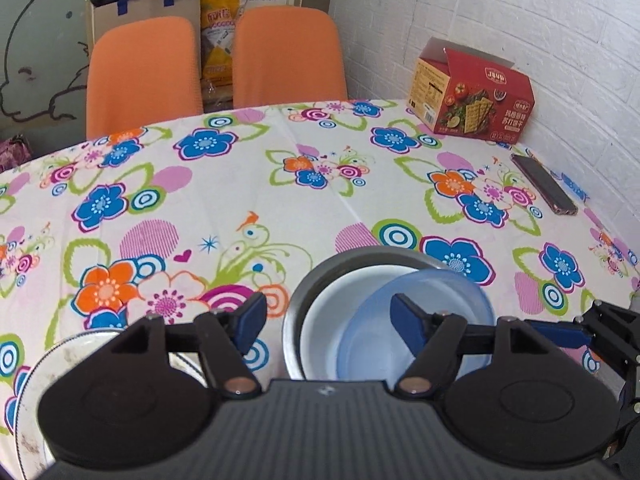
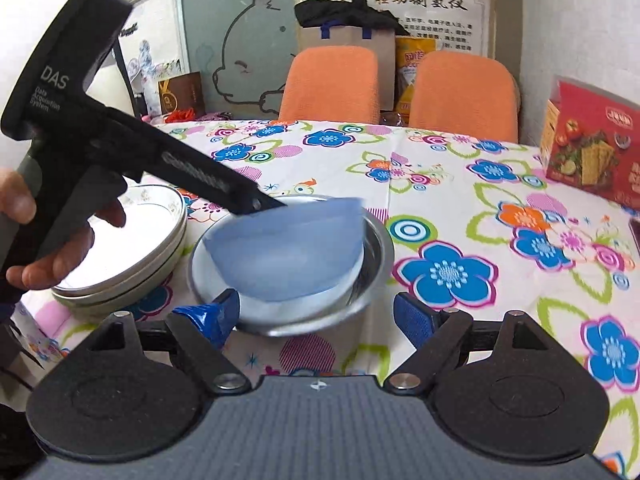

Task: Organize plates and bowls
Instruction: 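Lower the blue bowl into the white bowl and open the left tool, then press the blue bowl down into the nested bowls with the left tool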

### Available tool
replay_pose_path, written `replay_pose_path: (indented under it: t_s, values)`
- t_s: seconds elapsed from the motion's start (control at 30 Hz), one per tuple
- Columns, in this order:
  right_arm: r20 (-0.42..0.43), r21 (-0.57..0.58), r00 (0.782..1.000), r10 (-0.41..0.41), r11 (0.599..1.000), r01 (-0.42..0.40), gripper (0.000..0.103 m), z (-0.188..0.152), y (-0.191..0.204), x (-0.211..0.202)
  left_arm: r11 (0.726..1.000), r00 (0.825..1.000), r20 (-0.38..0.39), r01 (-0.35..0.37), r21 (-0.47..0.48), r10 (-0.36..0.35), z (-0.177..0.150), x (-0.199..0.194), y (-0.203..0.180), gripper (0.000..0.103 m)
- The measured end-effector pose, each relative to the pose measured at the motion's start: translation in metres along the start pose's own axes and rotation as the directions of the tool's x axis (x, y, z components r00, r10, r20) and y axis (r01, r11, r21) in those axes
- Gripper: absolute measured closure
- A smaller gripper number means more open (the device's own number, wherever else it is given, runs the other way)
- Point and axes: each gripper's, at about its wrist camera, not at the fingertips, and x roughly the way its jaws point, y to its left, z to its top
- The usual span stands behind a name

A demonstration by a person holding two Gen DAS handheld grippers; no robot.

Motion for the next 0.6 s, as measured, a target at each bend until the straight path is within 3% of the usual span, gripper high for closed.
replay_pose_path:
  t_s: [0.17, 0.4, 0.6]
  values:
    - [0.019, 0.057, 1.000, 0.003, 0.998, -0.004, 0.032, -0.003, -0.005, -0.012, 1.000, 0.999, 0.038, 0.003, -0.024, -0.002, 0.005, -0.014, 0.004, 0.026]
    - [0.050, 0.077, 0.999, -0.006, 0.997, 0.002, 0.031, 0.005, -0.009, -0.010, 0.999, 0.998, 0.069, 0.005, -0.050, -0.001, 0.000, -0.026, 0.009, 0.012]
    - [0.019, 0.100, 1.000, -0.013, 0.995, 0.011, 0.031, 0.005, -0.013, 0.005, 0.997, 0.997, 0.074, 0.006, -0.075, 0.000, -0.002, -0.030, 0.016, 0.011]
